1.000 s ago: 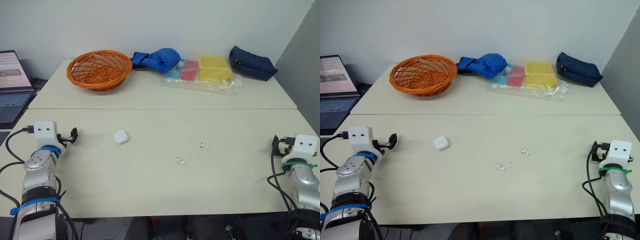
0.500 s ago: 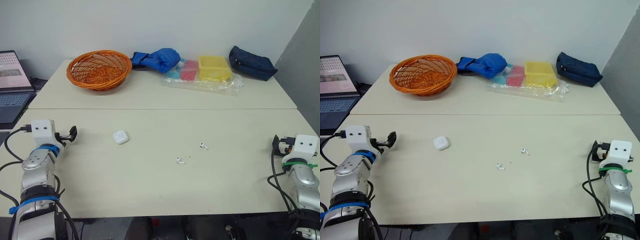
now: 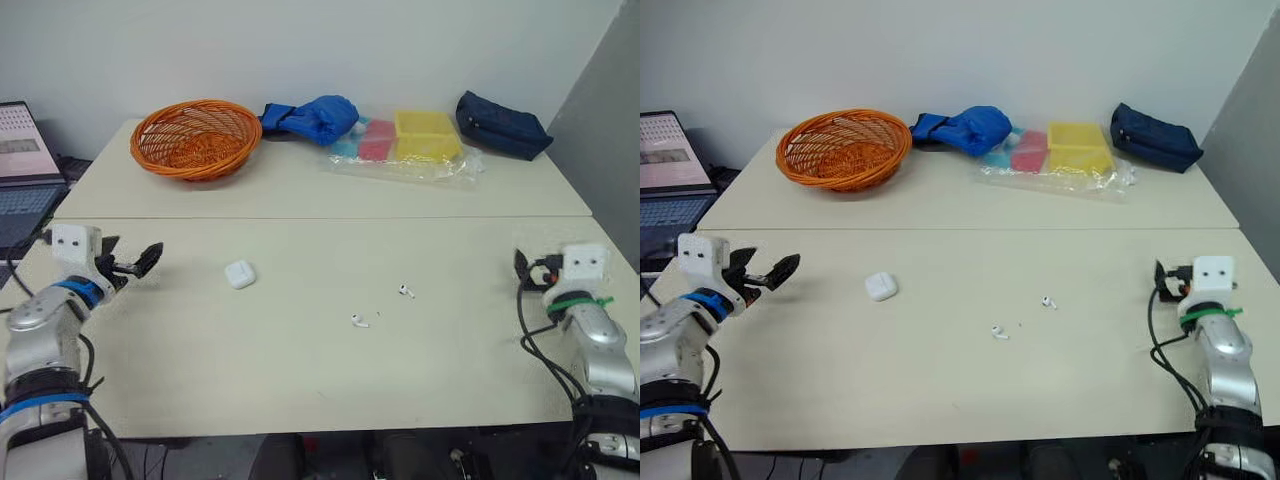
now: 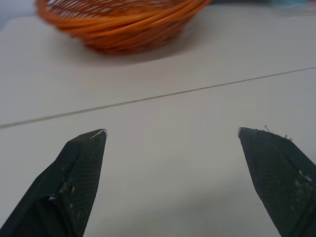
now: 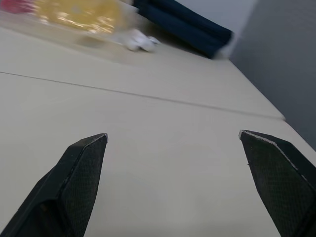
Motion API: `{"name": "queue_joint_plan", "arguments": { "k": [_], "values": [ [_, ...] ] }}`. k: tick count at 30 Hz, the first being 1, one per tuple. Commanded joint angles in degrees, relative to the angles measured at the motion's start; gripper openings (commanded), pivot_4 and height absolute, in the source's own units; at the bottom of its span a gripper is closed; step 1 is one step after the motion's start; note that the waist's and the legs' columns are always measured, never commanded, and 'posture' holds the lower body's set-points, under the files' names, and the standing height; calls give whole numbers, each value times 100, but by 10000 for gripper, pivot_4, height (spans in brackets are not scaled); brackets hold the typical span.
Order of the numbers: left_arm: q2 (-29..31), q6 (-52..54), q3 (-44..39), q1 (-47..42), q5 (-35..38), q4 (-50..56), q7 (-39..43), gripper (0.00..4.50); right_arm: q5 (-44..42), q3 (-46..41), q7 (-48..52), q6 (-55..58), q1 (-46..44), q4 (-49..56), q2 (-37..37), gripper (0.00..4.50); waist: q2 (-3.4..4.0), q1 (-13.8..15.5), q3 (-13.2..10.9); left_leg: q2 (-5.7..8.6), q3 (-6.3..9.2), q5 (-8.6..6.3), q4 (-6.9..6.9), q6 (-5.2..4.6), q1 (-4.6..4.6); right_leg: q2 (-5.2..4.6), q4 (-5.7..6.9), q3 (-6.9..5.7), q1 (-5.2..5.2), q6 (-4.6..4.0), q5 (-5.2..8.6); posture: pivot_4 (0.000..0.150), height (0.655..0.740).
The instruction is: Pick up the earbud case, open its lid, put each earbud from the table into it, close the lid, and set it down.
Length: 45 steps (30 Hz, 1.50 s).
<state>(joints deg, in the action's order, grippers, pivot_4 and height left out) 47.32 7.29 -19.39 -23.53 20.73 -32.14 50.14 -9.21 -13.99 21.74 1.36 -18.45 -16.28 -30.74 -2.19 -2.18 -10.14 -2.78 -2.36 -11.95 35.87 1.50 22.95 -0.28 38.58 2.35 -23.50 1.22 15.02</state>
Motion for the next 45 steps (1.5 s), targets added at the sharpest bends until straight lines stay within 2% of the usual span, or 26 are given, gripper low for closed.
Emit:
{"name": "queue_joint_plan", "arguments": {
  "k": [1, 5, 8, 10, 13, 17, 22, 33, 36, 40, 45],
  "values": [
    [303, 603, 406, 173, 329, 1024, 1129, 44565, -546, 517, 1293, 162, -395, 722, -79, 45000, 0, -13, 0, 0, 1, 0, -1, 0, 0, 1, 0, 1, 0, -1, 1, 1500, 7400],
    [469, 714, 918, 301, 148, 1455, 1839, 44565, -1319, 1121, 2467, 1093, -675, 1522, -88, 45000, 1, -2, -1, -7, 14, -1, -5, -2, 5, 5, 3, -4, -1, -15, 10, 1500, 7400],
    [419, 499, 1394, 178, -160, 1389, 2205, 44565, -1855, 1745, 3247, 1998, -785, 2366, -179, 45000, 3, 30, -2, -8, 27, -3, -7, -4, 9, 9, 4, -18, -3, -30, 20, 1500, 7400],
    [327, 150, 1720, -12, -527, 1104, 2237, 44565, -2219, 2051, 3422, 2655, -921, 2913, -154, 45000, 3, 39, -3, -7, 33, -3, -7, -4, 11, 11, 10, -20, -8, -35, 23, 1500, 7400],
    [208, -165, 1921, -324, -840, 616, 2130, 44565, -2356, 2256, 3441, 3094, -1047, 3322, -148, 45000, 3, 51, -2, -6, 44, -3, -2, -4, 20, 11, 18, -23, -19, -36, 23, 1500, 7400],
    [-89, -543, 2101, -760, -1173, -84, 1923, 44565, -2093, 2531, 3541, 3120, -1035, 3632, -295, 45000, 2, 58, -2, 0, 45, -3, 11, -5, 32, 13, 23, -28, -25, -34, 22, 1500, 7400],
    [-212, -620, 1997, -938, -1148, -394, 1947, 44565, -2240, 2354, 3421, 3351, -991, 3805, -361, 45000, -2, 56, 0, 4, 43, -3, 25, -5, 94, 16, 29, -30, -79, -32, 14, 1500, 7400],
    [-317, -607, 2212, -1260, -1374, -1167, 2362, 44565, -2338, 2156, 3349, 3617, -799, 4025, -493, 45000, -4, 50, 1, 5, 46, -2, 25, -5, 89, 25, 32, -37, -75, -28, 17, 1500, 7400],
    [-367, -878, 2307, -1333, -1537, -1323, 2378, 38734, -2407, 2088, 3321, 3707, -860, 4013, -487, 45000, -4, 52, 1, 5, 46, -2, 27, -5, 87, 25, 35, -36, -74, -28, 17, 1500, 7400],
    [-461, -963, 2289, -1434, -1600, -1456, 2360, 27619, -2395, 2076, 3294, 3705, -879, 3974, -470, 45000, -4, 53, 1, 6, 47, -2, 28, -5, 88, 24, 35, -37, -72, -28, 17, 1500, 7400],
    [-513, -997, 2227, -1332, -1510, -1046, 2395, 27357, -2369, 2026, 3256, 3689, -796, 3952, -530, 45000, -5, 64, 2, 6, 48, -2, 30, -5, 88, 23, 35, -38, -70, -27, 17, 1500, 7400]
  ]
}}
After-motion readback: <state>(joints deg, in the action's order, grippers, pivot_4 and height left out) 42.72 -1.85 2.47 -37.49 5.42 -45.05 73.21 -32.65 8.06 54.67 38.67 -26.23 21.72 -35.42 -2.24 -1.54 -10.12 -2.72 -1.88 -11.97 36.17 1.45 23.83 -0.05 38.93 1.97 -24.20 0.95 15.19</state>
